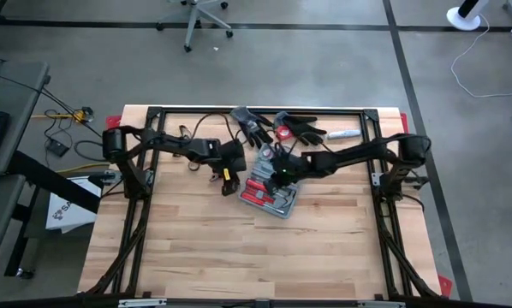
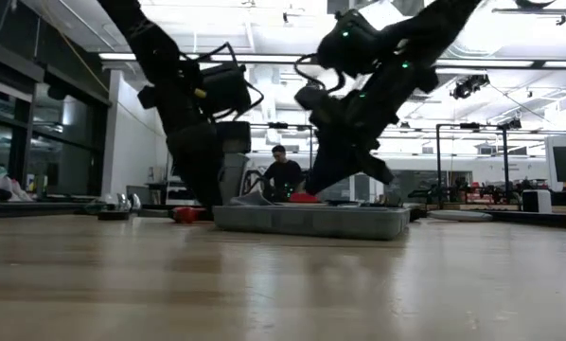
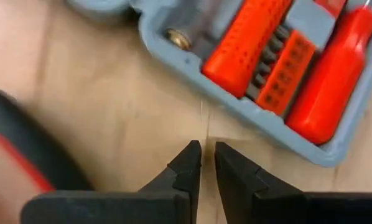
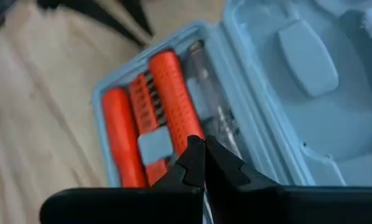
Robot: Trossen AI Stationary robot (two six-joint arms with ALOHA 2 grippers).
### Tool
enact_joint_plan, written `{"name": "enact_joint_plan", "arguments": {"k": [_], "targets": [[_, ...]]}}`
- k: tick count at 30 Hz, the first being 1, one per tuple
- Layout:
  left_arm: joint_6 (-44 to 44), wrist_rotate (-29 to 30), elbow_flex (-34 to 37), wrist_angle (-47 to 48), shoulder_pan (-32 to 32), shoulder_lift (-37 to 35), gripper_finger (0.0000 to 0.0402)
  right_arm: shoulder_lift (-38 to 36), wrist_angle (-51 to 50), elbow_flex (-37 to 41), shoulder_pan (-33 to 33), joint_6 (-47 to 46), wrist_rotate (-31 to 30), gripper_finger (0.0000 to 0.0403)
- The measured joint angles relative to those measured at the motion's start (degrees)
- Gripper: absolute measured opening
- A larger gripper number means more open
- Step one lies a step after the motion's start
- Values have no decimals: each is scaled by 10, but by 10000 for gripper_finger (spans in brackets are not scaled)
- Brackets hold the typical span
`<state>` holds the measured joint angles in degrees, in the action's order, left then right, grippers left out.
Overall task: Prefit tool cases
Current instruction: Put the transparent flathead screwdriver into the gray tool box
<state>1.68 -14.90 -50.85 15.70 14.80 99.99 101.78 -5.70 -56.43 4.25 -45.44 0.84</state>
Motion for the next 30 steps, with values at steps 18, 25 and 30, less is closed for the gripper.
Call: {"name": "enact_joint_plan", "arguments": {"k": [18,25,30], "targets": [[6,-71,13,-59,-28,-6,39,63,-85,-34,-40,-71,-28,0],[25,-69,13,-73,-19,-59,39,63,-72,-32,-70,-97,-73,0],[39,-67,12,-128,-20,-79,39,33,-77,-29,-89,-114,-105,0]]}}
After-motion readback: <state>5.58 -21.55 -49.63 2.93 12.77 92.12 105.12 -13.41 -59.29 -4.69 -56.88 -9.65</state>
